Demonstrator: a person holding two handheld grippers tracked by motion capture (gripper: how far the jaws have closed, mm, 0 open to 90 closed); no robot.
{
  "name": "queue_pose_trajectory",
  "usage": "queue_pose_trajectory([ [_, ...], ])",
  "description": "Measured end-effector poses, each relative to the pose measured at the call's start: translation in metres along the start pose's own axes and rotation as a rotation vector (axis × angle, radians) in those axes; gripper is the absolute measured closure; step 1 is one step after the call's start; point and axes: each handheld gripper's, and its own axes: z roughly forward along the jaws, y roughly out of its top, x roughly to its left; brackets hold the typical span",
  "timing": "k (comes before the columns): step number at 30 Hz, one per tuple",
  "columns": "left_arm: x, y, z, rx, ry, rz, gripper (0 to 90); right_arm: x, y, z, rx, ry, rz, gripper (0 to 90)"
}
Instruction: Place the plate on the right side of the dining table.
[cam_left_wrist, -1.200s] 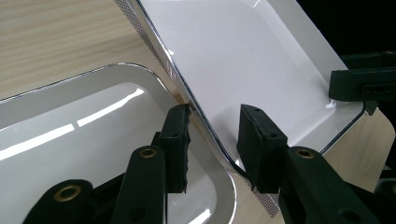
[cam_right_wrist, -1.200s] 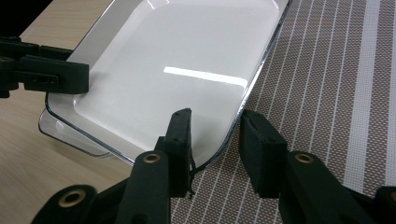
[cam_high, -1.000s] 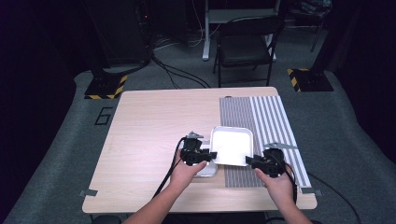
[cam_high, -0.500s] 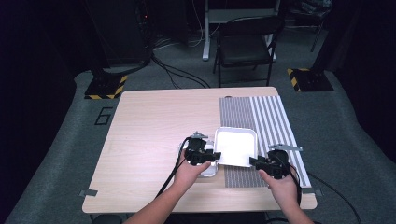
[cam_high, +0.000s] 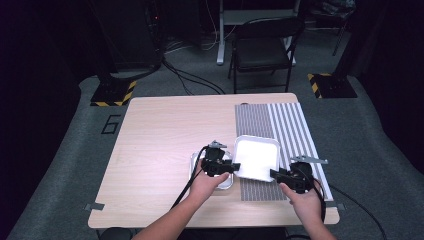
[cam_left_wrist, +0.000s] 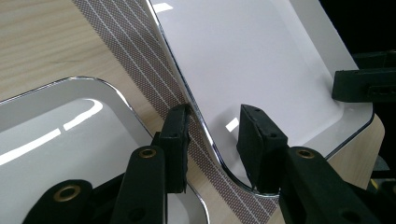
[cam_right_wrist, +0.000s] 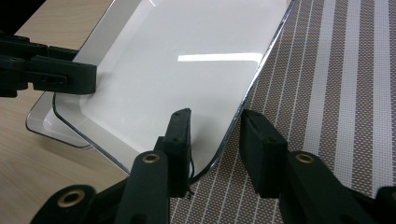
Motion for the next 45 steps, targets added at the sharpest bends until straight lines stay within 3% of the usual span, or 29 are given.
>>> queue_pose_trajectory([
  [21,-0.005,0.003,0.024,0.038,-0.013,0.014,64.7,-0.022,-0.002,0.006,0.024,-0.048,0.050,65.6],
  [45,-0.013,0.005,0.042,0.050,-0.034,0.016,64.6,-0.038,-0.004,-0.001,0.014,-0.068,0.049,65.6],
])
